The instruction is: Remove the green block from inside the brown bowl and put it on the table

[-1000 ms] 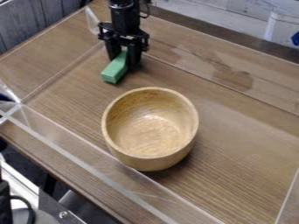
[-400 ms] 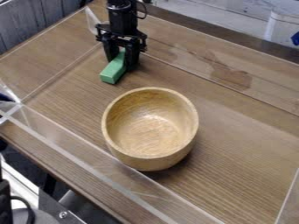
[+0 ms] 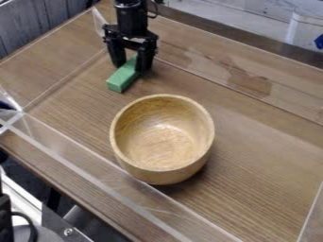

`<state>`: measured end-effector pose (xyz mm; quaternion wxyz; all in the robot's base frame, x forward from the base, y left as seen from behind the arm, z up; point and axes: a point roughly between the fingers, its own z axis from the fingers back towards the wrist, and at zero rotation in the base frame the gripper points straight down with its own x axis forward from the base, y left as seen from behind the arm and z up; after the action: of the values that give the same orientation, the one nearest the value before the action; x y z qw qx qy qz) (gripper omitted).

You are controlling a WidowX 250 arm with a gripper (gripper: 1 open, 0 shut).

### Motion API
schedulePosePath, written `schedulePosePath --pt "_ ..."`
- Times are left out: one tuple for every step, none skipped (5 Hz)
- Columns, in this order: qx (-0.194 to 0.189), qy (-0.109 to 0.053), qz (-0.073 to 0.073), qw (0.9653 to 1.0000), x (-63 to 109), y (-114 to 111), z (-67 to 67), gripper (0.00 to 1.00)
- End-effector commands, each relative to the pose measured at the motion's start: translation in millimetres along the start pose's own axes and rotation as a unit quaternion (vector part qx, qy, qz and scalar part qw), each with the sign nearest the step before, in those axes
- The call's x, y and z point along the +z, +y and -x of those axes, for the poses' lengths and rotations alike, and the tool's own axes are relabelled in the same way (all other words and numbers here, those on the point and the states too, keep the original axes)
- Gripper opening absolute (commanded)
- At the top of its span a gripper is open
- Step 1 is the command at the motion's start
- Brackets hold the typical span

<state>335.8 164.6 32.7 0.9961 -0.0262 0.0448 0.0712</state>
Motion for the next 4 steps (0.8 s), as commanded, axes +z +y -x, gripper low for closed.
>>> schedulePosePath --pt "0.005 -0.048 -0.006 0.9988 43.1 6 -6.3 1.00" --pt "0.006 -0.062 0.000 0.9980 65.1 6 -2.8 1.00" --pt "0.007 -0.088 0.001 0.9961 100.7 3 1.9 1.00" --pt "0.003 -0.097 -0.002 0.9953 125.0 -3 11.0 1.00"
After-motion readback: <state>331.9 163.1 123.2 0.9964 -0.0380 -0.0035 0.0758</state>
